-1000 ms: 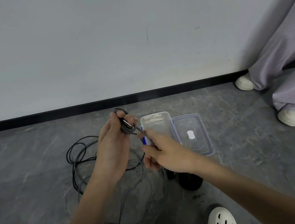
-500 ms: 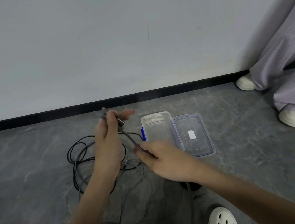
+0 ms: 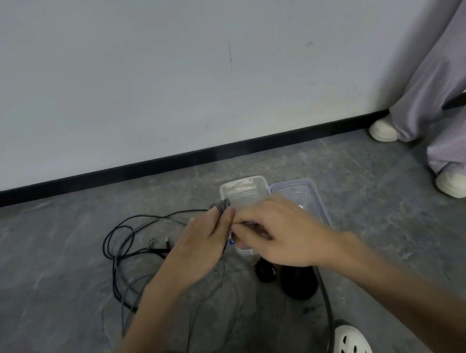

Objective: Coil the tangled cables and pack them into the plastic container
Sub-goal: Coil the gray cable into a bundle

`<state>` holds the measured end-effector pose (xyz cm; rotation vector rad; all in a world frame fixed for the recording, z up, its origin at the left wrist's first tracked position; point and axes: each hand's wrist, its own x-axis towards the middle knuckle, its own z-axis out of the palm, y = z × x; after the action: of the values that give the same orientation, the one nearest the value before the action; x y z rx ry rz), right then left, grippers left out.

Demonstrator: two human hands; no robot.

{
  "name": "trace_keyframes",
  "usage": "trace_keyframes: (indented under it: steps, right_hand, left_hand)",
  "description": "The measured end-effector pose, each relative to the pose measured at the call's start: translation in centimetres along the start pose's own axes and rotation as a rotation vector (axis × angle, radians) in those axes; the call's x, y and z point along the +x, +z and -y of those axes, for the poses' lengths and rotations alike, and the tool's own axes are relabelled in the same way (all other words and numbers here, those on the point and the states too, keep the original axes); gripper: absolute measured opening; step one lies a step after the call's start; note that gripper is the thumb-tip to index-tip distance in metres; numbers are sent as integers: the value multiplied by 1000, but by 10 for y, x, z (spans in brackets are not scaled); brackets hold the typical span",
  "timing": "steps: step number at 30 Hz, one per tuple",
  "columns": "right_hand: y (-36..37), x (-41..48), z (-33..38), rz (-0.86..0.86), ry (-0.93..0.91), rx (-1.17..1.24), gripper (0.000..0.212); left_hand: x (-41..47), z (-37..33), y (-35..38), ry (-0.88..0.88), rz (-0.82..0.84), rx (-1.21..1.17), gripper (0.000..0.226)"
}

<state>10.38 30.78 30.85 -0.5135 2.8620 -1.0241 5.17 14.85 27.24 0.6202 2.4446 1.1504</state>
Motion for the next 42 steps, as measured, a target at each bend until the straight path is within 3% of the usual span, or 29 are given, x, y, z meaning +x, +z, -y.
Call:
trace_keyframes:
  steps: [6, 13, 19, 28, 35, 39, 42]
  right_hand:
    - [-5, 1, -14, -51, -62, -41, 20]
    - [-10, -2, -23, -201, -148, -306, 20]
    - [-10, 0, -24, -253, -189, -345, 24]
    - [-15, 1, -28, -265, -260, -298, 39]
    - [-11, 0, -32, -58, 19, -187, 55]
    - [-13, 1, -39, -102, 143, -7, 26]
    - [-12, 3, -34, -117, 278, 224, 20]
  left_hand:
    - [-10, -10, -6, -7, 184, -135, 65]
    - [-11, -12, -8, 20, 371, -257, 26]
    - [-11, -4, -9, -25, 464, -220, 26]
    - [-13, -13, -16, 42, 550, -618, 27]
    - [-12, -13, -14, -61, 365, -614, 30]
    - [-7, -12, -16, -94, 89, -473, 34]
    - [-4, -11, -16, -146, -47, -494, 36]
